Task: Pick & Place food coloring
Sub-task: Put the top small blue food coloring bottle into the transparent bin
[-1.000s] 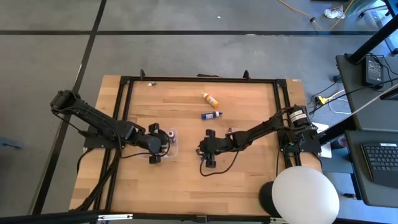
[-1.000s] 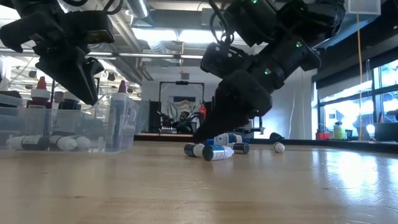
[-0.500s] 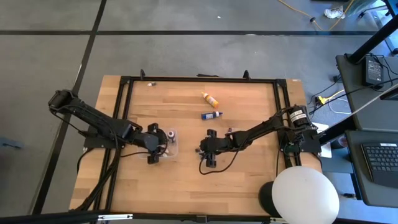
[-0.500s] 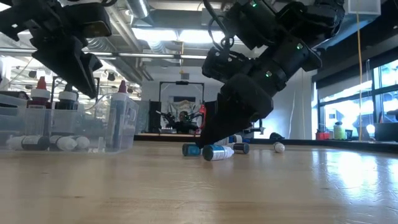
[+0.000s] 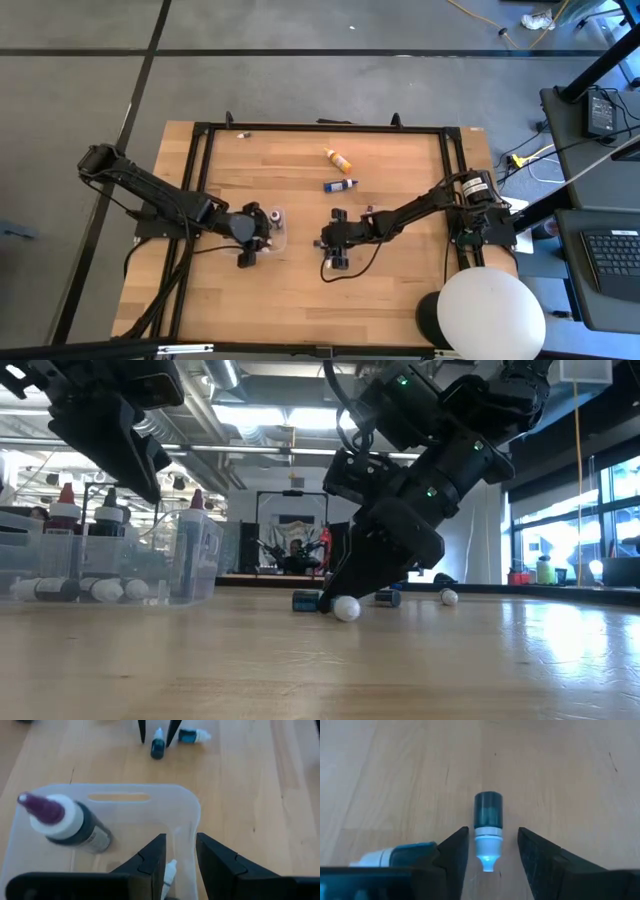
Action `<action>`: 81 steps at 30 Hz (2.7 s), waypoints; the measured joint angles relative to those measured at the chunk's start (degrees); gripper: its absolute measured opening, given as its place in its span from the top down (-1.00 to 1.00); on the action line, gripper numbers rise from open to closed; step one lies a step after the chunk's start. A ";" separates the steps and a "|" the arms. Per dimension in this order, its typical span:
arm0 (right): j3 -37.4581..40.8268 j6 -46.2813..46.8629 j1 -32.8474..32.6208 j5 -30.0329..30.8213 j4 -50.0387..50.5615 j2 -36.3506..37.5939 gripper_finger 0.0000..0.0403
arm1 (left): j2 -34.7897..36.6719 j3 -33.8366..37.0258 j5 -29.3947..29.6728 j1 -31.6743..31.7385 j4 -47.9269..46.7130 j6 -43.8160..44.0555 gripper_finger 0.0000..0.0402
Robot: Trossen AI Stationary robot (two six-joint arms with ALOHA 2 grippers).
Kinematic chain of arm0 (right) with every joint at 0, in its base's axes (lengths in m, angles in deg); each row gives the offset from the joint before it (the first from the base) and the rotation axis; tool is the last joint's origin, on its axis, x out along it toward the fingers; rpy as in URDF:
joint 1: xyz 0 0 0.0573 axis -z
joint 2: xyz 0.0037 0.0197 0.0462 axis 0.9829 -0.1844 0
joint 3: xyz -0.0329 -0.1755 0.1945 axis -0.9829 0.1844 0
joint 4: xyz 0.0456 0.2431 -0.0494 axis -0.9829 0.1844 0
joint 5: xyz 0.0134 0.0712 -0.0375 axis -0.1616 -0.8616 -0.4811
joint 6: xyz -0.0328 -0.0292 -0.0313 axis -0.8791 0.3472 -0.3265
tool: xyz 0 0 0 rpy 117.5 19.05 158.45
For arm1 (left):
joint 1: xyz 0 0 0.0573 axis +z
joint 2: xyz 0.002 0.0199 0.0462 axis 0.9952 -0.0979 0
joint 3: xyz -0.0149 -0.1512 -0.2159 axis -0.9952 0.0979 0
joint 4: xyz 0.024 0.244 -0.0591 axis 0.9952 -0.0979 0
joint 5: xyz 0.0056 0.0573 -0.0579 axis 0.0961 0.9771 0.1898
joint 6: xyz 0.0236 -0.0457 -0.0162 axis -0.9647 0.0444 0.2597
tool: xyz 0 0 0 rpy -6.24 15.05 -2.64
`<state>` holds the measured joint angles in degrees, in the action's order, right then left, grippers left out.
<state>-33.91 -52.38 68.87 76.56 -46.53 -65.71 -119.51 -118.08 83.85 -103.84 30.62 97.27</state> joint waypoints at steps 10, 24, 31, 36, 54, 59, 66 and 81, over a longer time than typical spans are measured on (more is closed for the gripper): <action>0.00 -4.71 0.15 0.68 -0.63 -0.04 0.69 | 0.01 -0.07 0.26 0.00 6.46 -5.38 0.50; 0.02 -13.00 0.17 11.65 -2.98 12.09 0.69 | 0.03 -0.13 8.18 0.00 19.01 -21.10 0.49; 0.02 -17.64 -0.15 10.21 -8.27 16.85 0.67 | -0.14 -0.15 13.22 0.07 24.37 -25.36 0.22; 0.04 -19.35 -0.70 6.94 -11.86 17.13 0.67 | -0.17 -0.15 18.53 0.09 24.78 -26.09 -0.01; 0.04 -19.21 -0.77 1.96 -15.53 16.94 0.67 | -6.50 -0.15 18.01 0.07 39.80 -32.82 0.02; 0.04 -18.38 -0.77 1.97 -15.15 16.94 0.67 | -6.55 -0.15 18.43 0.07 40.67 -33.77 0.14; 0.04 -18.21 -0.77 2.00 -15.03 16.94 0.67 | -6.55 -0.15 18.52 0.07 40.67 -36.32 0.42; 0.02 -17.99 -0.49 2.01 -11.05 16.87 0.28 | -6.45 -0.15 17.73 0.07 39.55 -37.02 0.60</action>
<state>-33.88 -70.38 68.39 78.57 -57.58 -48.84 -125.96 -118.23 101.58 -103.78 70.17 60.25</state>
